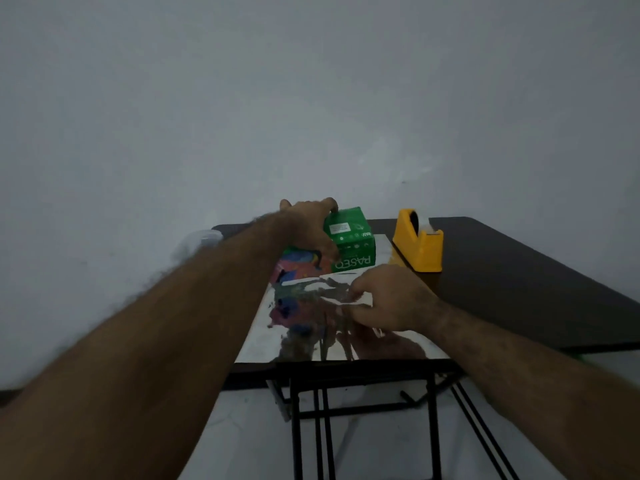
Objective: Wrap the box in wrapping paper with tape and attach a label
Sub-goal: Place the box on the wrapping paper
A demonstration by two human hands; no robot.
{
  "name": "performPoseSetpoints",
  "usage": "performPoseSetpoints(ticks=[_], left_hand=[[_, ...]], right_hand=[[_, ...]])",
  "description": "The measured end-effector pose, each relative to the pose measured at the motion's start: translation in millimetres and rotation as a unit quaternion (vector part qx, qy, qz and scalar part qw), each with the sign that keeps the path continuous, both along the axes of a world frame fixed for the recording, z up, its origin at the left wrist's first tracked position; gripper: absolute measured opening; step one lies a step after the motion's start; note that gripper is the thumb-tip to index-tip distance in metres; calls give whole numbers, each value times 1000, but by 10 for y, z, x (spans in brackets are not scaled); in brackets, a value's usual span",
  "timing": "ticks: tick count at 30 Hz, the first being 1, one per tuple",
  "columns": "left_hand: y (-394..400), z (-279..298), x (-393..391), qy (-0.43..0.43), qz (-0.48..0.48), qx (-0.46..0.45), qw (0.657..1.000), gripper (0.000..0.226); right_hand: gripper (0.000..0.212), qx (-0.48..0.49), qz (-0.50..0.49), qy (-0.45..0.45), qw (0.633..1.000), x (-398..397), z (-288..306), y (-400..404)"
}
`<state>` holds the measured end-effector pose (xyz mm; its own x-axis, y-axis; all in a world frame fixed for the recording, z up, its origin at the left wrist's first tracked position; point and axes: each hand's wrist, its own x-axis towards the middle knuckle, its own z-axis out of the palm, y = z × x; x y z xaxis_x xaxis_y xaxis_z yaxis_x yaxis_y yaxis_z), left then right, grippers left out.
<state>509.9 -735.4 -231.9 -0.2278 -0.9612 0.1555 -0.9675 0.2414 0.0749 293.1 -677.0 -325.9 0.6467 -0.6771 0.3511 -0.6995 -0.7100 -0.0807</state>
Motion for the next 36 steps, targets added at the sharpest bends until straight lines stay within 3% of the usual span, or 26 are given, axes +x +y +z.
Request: performPoseSetpoints(ticks=[6, 11, 16, 20, 23, 26, 31, 36], left_hand=[[-212, -134, -241, -3, -16, 39, 999, 104], [-298, -384, -210, -9, -19, 75, 997, 116], [-69, -410, 85, 79, -29, -24, 996, 117], [128, -556, 488, 203, -20, -112, 973, 100], [184, -810, 690, 310, 3, -126, 942, 100], [197, -1043, 760, 416, 14, -98, 904, 105], [178, -1240, 808, 442, 8, -68, 894, 122], [92, -1300, 846, 461, 5, -63, 885, 86]], right_hand=[[58, 29, 6, -2, 1000, -301, -55, -234], [53, 40, 35, -30, 998, -353, -91, -280], [51, -59, -10, -149, 987, -387, -88, -386], [25, -105, -77, -285, 950, -333, -123, -687], [22, -48, -88, -375, 922, -217, -85, -885], [27, -23, -66, -380, 923, -145, -71, -992], [61, 133, -59, -374, 916, -238, -213, -1129], [57, 293, 0, -483, 825, -360, -293, -1176]])
